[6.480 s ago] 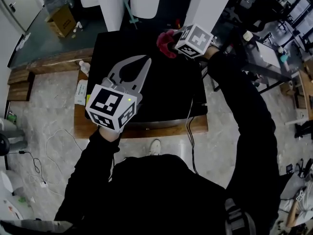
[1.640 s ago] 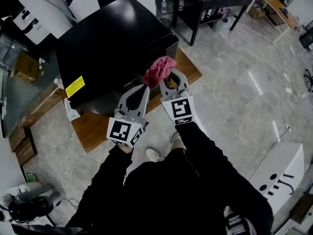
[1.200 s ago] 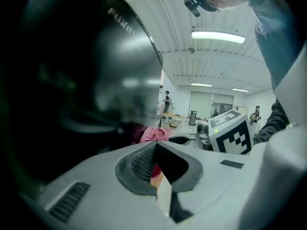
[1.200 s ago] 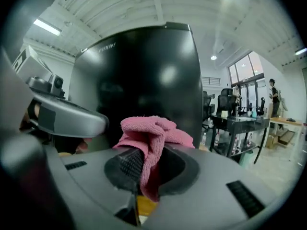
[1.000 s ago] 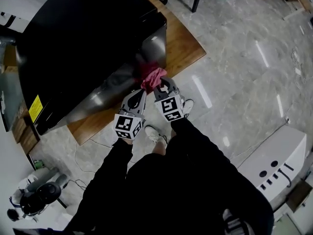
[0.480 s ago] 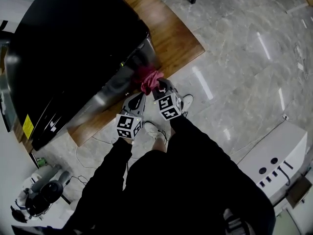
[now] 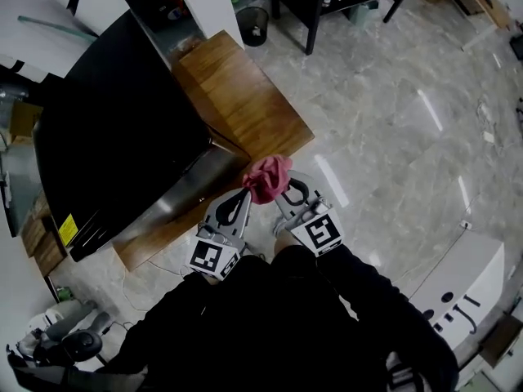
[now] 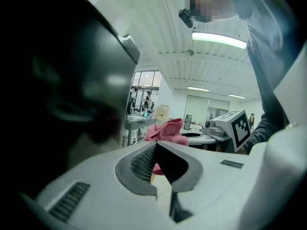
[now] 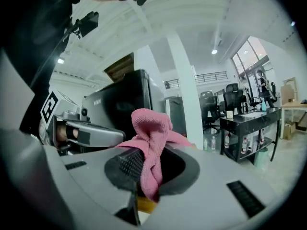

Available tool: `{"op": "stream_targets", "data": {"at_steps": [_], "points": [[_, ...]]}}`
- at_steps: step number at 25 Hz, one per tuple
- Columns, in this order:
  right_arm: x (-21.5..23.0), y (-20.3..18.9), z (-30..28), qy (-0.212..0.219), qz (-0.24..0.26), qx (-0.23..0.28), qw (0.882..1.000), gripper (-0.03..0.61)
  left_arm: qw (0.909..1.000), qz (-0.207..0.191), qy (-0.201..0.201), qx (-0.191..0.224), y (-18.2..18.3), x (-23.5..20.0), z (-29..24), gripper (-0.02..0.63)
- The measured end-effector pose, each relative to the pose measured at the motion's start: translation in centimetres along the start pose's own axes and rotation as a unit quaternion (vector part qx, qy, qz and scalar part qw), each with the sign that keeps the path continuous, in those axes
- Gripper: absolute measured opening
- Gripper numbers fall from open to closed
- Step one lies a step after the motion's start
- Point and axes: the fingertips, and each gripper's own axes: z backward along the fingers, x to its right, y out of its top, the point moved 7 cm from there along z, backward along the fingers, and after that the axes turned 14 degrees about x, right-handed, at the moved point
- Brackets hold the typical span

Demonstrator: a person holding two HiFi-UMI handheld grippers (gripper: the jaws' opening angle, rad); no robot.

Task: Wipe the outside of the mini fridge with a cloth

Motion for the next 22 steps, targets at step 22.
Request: {"op": "stream_targets", "data": {"at_steps": [22], "points": [[6.0, 14.4, -14.2, 0.351, -0.034, 0.04, 0.935, 0.06, 0.9815, 0.003, 0.171, 0.087, 8.6, 2.1, -9.2, 0.005]]}}
